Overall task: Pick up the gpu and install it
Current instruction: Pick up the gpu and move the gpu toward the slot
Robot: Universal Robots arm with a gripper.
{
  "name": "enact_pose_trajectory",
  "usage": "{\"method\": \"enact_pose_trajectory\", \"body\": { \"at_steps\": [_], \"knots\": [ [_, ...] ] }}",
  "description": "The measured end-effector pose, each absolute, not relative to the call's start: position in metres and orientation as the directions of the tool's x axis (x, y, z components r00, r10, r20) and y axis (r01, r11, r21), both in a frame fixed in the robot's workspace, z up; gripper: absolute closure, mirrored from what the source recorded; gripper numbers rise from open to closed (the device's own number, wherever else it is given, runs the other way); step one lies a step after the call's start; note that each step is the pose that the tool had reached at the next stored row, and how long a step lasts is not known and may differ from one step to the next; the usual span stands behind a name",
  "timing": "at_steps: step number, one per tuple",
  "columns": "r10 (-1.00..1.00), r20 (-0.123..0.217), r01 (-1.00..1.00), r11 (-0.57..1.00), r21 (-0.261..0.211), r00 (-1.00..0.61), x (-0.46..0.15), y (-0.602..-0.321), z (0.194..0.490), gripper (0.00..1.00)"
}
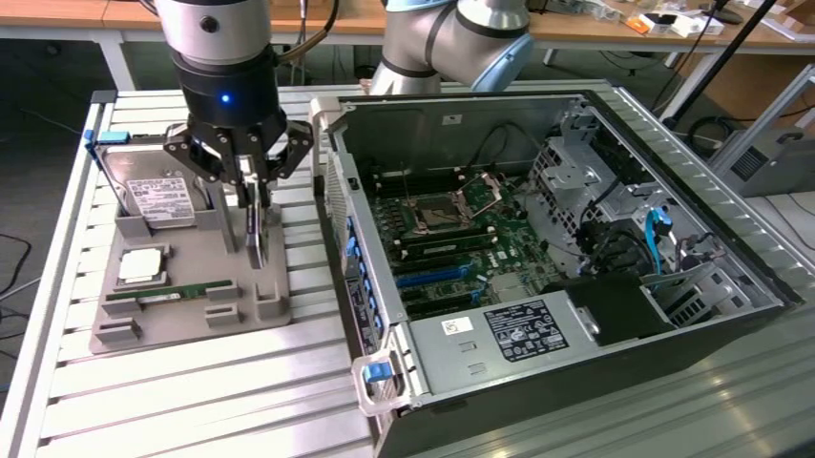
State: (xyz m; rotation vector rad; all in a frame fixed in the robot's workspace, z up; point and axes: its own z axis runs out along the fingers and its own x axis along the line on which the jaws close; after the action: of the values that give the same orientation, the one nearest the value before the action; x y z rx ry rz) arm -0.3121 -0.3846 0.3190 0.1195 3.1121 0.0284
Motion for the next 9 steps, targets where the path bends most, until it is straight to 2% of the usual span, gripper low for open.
{"method": "enact_pose_trajectory", "body": {
  "at_steps": [9],
  "knots": [
    [0.077, -0.026, 0.076, 0.997, 0.019, -0.997, -0.3121, -0.3846, 0.3250, 0.73]
  ]
}}
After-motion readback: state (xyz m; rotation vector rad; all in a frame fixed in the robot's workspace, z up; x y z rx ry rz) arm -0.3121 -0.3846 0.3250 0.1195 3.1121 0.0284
